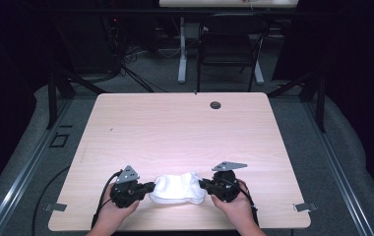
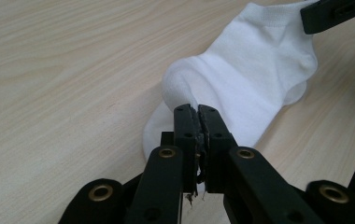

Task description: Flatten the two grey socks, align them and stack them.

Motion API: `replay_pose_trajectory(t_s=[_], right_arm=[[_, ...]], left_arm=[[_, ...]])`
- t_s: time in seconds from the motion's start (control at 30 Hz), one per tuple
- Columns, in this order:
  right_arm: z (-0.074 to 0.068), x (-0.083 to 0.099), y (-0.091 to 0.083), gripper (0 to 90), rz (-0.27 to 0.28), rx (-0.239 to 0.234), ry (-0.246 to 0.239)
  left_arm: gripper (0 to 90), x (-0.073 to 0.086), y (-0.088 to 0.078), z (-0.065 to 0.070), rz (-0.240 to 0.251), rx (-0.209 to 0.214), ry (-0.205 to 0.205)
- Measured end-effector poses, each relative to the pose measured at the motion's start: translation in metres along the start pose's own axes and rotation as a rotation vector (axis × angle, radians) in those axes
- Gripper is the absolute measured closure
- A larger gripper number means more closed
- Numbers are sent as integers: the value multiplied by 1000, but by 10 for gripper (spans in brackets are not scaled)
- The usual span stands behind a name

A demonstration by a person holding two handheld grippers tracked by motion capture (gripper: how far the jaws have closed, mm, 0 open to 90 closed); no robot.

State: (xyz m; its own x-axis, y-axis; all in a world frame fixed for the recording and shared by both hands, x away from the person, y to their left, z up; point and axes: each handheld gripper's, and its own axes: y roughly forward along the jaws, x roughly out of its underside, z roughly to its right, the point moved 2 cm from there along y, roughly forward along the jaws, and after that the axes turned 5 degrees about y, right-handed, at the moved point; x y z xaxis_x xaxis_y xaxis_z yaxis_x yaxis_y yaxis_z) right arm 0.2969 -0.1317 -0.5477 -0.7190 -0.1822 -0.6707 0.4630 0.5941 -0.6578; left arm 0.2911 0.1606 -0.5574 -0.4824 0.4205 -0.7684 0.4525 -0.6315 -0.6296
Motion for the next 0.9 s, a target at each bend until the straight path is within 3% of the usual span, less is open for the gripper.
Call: replay_pose_trajectory(t_s=[0.9], right_arm=[[9,10,12,863,-22,17,19]], left_arm=[[873,13,12,0,-44,0,-5]])
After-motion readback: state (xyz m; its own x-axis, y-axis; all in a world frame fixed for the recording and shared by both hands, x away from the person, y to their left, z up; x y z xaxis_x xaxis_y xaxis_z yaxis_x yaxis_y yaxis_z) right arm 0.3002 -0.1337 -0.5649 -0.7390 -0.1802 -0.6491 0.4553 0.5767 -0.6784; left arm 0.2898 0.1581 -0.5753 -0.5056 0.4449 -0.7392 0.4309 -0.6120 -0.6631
